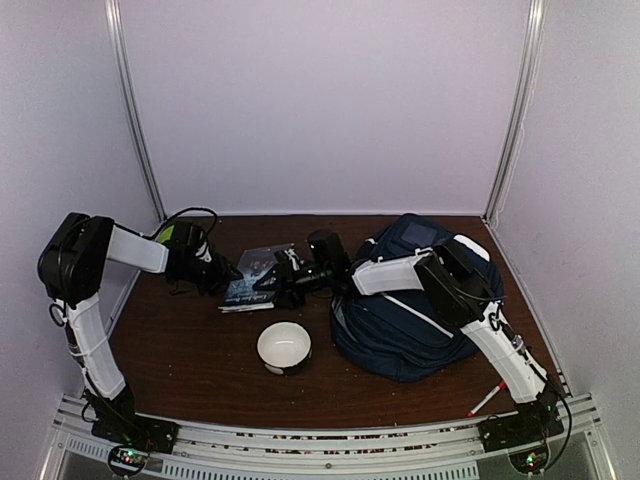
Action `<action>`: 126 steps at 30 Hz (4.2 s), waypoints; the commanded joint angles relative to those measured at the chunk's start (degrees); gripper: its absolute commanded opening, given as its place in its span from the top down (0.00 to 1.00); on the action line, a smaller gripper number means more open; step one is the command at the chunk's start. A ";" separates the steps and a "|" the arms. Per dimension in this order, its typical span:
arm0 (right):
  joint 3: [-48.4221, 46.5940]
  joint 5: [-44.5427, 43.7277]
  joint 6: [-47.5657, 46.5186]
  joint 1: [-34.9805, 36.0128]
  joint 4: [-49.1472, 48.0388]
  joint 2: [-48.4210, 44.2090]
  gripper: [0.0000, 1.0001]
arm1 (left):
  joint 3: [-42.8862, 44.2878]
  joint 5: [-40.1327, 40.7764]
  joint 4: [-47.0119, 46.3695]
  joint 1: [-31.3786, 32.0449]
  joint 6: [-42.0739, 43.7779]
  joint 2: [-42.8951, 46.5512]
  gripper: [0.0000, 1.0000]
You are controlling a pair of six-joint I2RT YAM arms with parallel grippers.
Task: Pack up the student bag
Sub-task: Pick up the book from the center of the board, then pass from the right arm to the left, then pick up the largest pocket of the bag from the student bag.
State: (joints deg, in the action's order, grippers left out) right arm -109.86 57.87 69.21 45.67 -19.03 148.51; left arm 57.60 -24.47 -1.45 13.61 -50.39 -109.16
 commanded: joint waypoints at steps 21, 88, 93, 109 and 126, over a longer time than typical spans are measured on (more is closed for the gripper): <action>1.86 -0.26 -9.23 0.41 3.40 -10.43 0.98 | -10.85 -2.53 -4.64 4.24 0.26 17.73 0.23; 16.13 8.64 -22.54 -1.02 -5.20 -33.17 1.00 | -22.71 -16.03 -25.07 9.62 -4.98 45.83 0.39; 15.23 7.60 -29.00 -1.54 2.41 -33.41 0.98 | -23.19 -16.81 -27.24 9.61 -6.14 46.32 0.50; 17.63 0.52 -48.06 -6.06 26.30 -40.56 0.62 | -23.40 -21.89 -38.46 9.67 -13.26 43.42 0.80; 40.73 -29.90 -92.60 -9.60 64.46 -68.19 0.55 | -17.56 -25.28 -32.48 9.63 -9.32 38.66 0.94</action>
State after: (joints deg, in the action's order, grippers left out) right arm -74.81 40.29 -12.71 32.82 40.62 83.53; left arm 35.20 -47.44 -24.88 23.42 -62.02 -70.41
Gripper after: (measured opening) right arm 0.451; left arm 0.224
